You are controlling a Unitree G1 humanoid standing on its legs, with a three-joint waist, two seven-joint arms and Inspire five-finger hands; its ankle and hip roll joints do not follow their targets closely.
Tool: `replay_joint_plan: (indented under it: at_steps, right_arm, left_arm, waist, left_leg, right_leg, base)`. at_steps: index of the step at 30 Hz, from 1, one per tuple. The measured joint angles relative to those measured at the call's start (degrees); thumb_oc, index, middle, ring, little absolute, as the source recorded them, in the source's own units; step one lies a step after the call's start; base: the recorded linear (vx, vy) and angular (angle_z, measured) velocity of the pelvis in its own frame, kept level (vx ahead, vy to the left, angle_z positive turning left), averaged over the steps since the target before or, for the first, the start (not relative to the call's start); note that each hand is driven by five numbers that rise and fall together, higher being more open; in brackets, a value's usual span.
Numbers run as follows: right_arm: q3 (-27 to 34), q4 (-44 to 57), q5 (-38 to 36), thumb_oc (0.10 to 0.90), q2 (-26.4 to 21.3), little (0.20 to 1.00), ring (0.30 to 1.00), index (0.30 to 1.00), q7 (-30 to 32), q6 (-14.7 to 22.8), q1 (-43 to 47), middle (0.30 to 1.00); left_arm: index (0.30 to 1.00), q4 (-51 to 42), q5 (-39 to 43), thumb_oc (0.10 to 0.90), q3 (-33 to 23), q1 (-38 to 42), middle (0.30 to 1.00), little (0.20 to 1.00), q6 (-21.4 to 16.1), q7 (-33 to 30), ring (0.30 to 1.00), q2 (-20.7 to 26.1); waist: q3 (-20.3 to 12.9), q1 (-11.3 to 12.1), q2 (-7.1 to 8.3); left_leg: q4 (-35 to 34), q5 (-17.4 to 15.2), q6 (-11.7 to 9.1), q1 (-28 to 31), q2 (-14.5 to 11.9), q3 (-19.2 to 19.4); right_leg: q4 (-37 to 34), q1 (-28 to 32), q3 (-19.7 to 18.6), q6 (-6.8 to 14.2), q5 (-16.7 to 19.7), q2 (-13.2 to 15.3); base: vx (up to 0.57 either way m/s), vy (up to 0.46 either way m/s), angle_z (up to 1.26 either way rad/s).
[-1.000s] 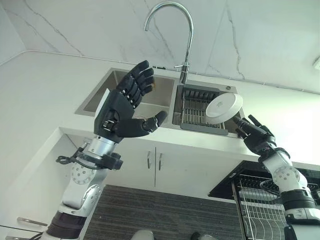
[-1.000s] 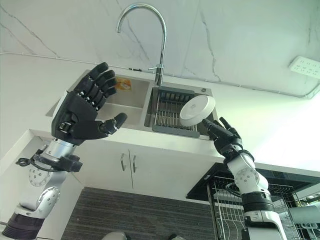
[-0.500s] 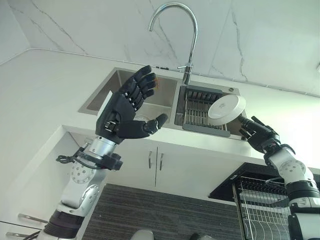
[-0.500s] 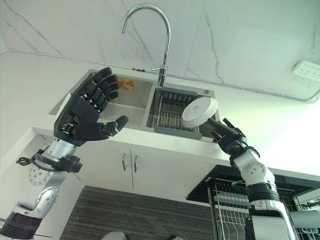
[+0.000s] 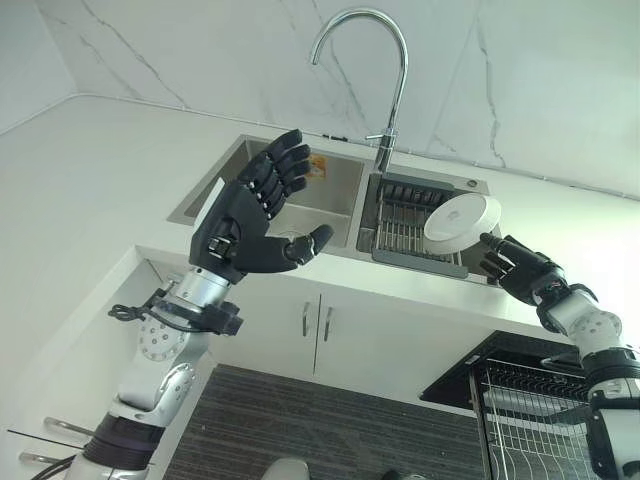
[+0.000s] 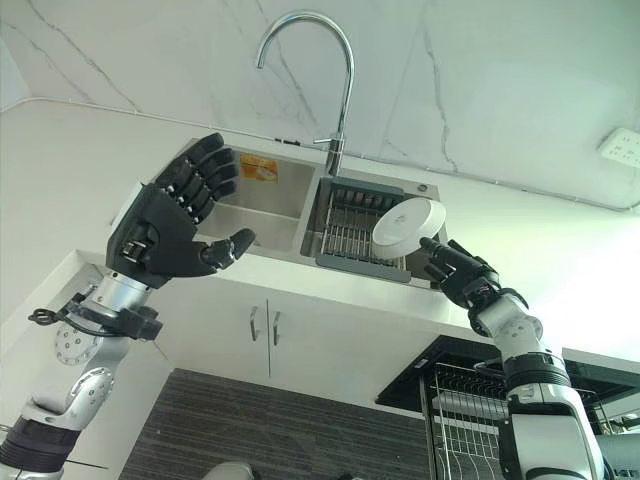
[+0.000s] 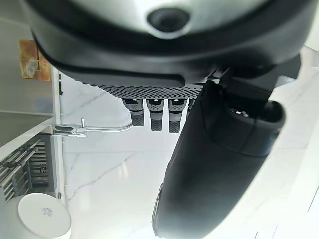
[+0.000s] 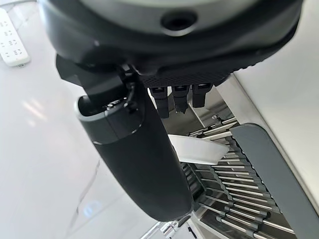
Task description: Place the dishes in the dishwasher.
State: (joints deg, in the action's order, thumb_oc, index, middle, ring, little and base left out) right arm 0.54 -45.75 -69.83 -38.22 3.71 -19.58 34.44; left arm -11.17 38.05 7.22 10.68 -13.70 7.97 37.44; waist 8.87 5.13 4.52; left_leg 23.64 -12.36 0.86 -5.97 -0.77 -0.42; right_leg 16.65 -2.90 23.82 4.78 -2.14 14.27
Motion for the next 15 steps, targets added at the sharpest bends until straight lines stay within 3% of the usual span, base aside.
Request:
replay_joint_plan:
  at_steps: [15]
  right_arm:
    - [-0.39,-2.55,0.08,0.800,-1.67,0.900,0.900,0.900,-0.71,-1.49,4.53,0.900]
  left_arm:
    - [0.900,0.02,2.19,0.800,0.54,0.04,0.900,0.900,0.03,0.19,0.900,0.08]
  waist:
    - [0.11,1.61,0.15]
  left_leg:
    - [-0.37,0.12,-0.01,0.00,0.19,-0.59]
  right_leg:
    - [-0.37,0.37,0.50,0.16,-0.10,-0.02]
  base:
    - [0.00,-0.002,0.01]
